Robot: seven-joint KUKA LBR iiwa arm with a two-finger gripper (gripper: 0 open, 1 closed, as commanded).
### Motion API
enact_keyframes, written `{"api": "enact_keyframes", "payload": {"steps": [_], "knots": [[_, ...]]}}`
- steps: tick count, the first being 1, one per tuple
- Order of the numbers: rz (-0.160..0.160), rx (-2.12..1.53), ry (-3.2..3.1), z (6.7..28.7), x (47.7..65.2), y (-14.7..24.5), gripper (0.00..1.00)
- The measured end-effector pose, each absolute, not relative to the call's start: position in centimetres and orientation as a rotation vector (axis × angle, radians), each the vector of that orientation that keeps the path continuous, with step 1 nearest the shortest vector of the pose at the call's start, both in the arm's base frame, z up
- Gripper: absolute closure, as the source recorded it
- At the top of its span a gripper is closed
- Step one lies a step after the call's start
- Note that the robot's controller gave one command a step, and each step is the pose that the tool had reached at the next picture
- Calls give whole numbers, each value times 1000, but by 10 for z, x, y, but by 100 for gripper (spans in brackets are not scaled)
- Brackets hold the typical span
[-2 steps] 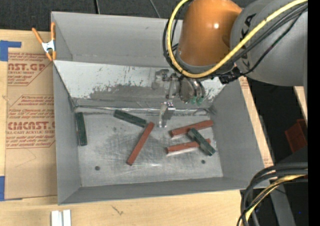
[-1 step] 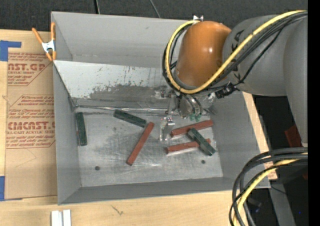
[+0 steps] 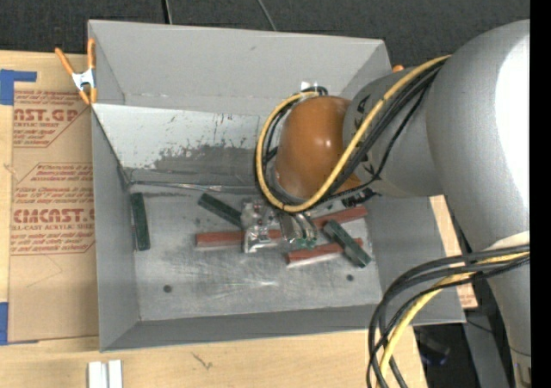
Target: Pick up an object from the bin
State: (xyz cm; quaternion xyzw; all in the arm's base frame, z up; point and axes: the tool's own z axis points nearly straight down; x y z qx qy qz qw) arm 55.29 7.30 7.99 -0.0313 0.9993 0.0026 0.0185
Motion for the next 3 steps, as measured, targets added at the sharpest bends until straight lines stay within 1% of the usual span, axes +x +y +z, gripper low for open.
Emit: {"api": "enact_keyframes", "payload": {"steps": [1,2,3], "knots": [[8,-97,3103,80,553,73,100],[1,-279,3126,195,570,71,100],[2,-279,3127,195,570,71,0]]}}
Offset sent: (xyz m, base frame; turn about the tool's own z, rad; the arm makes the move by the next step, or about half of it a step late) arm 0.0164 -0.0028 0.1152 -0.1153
